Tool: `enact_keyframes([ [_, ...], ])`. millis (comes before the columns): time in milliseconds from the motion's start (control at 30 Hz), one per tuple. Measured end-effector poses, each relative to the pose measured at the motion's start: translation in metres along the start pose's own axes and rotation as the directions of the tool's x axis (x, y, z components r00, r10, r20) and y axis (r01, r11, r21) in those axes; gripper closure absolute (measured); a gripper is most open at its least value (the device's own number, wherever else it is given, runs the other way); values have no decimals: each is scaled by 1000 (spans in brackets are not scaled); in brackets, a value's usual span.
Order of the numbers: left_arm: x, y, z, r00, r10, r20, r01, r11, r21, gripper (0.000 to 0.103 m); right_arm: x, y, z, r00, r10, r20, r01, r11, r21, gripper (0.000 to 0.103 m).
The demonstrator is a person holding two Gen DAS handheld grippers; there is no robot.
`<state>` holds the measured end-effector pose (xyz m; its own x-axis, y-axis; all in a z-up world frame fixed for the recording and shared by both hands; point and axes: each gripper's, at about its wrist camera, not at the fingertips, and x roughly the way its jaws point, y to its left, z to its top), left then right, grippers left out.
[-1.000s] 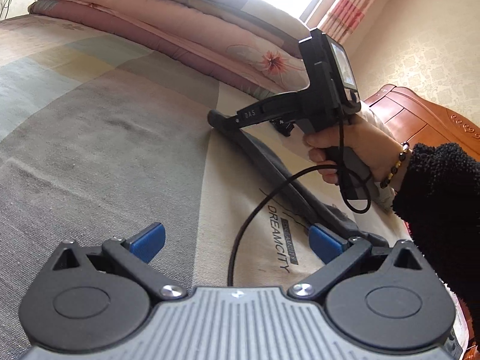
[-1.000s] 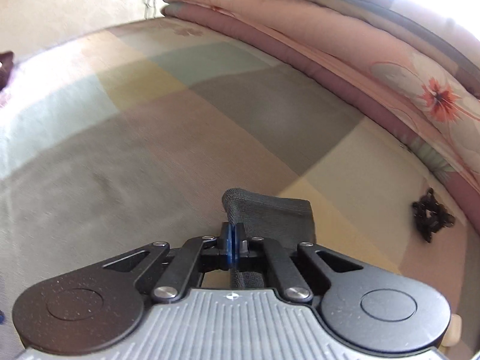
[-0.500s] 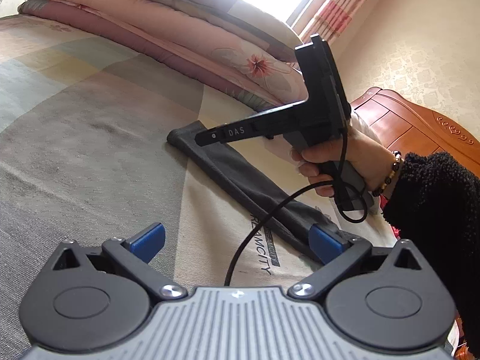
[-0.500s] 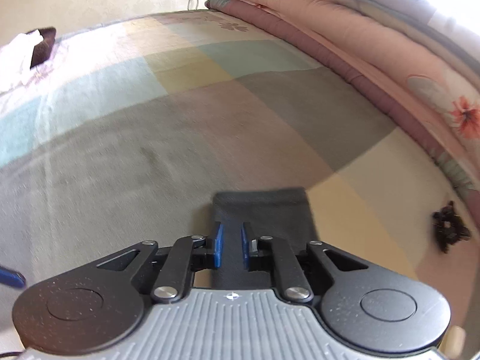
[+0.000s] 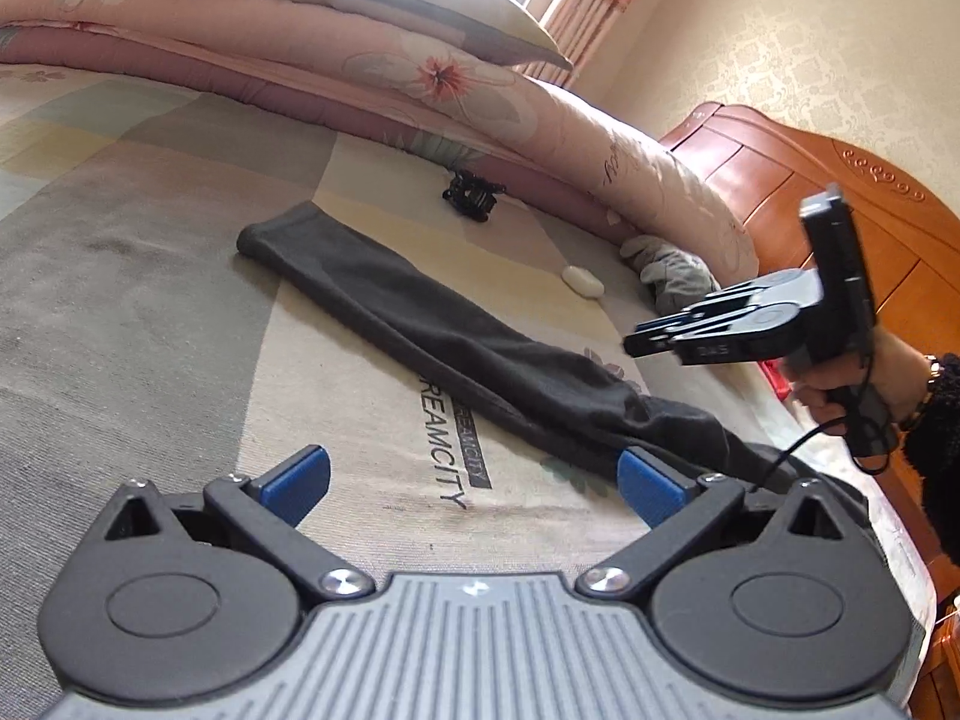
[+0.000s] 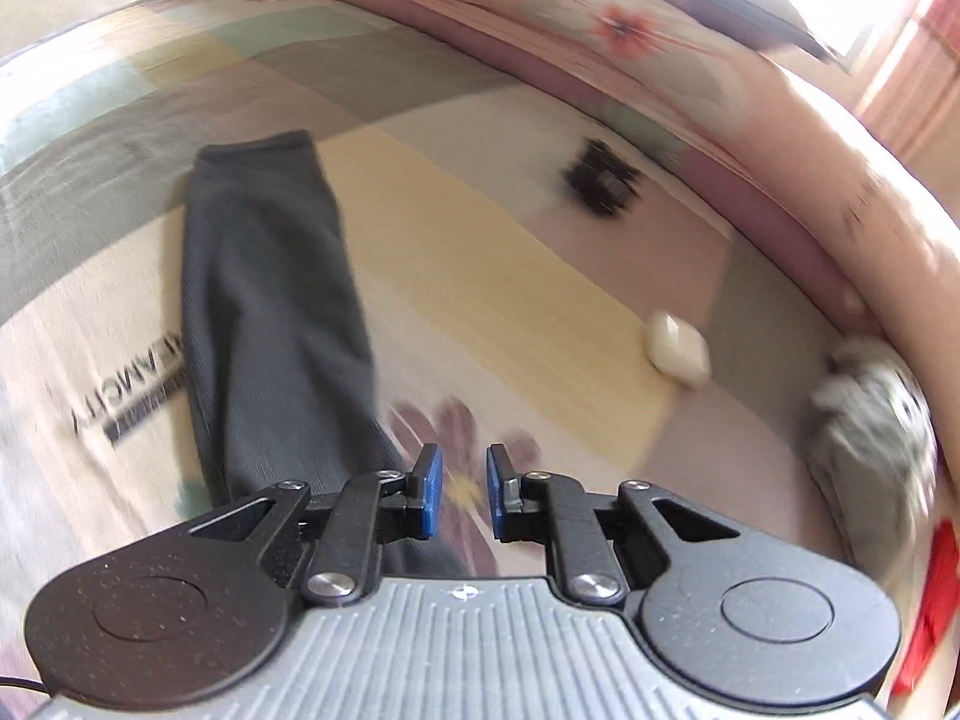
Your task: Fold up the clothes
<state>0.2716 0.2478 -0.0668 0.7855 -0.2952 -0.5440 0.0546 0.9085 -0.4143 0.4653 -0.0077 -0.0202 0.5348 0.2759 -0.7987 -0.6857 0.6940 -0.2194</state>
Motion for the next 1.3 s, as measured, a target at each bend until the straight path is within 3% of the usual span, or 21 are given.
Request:
enact_keyframes([
  [67, 6, -5, -5, 1000, 14, -24, -13, 1000, 17, 2, -18, -12, -22, 1000, 6, 16, -7, 999, 52, 84],
  [167, 16, -10, -10, 998, 40, -52, -38, 999, 38, 2, -45, -5, -48, 993, 89, 75, -94, 993, 71, 84],
  [300, 27, -13, -15, 994, 71, -87, -66, 996, 56, 2, -51, 34, -69, 974, 216, 68, -214, 976, -29, 84],
  [500, 31, -17, -17, 992, 77, -98, -69, 994, 79, 2, -17, 74, -69, 988, 146, 48, -138, 978, -155, 83],
  [600, 30, -15, -17, 993, 67, -98, -60, 996, 71, 2, -2, 84, -65, 993, 101, 58, -89, 978, -187, 64],
  [700, 30, -13, -17, 993, 58, -98, -53, 997, 62, 2, 9, 83, -61, 995, 85, 53, -74, 983, -169, 64],
  [733, 29, -13, -16, 994, 57, -98, -51, 997, 61, 2, 11, 81, -59, 995, 89, 52, -81, 986, -146, 71],
  [800, 29, -13, -16, 994, 56, -97, -50, 997, 59, 2, 11, 79, -56, 996, 77, 47, -72, 991, -111, 98],
  [900, 28, -13, -15, 994, 51, -93, -46, 997, 55, 2, 2, 84, -56, 991, 129, 34, -125, 988, -93, 99],
  [1067, 26, -11, -14, 996, 34, -88, -30, 999, 42, 2, -17, 105, -62, 956, 294, 0, -292, 951, -101, 100],
  [1167, 29, -11, -15, 994, 46, -95, -42, 998, 46, 2, -28, 114, -66, 962, 272, 19, -268, 956, -118, 100],
  [1300, 31, -10, -16, 994, 48, -96, -43, 998, 45, 1, -41, 102, -78, 964, 263, 35, -262, 964, -48, 98],
])
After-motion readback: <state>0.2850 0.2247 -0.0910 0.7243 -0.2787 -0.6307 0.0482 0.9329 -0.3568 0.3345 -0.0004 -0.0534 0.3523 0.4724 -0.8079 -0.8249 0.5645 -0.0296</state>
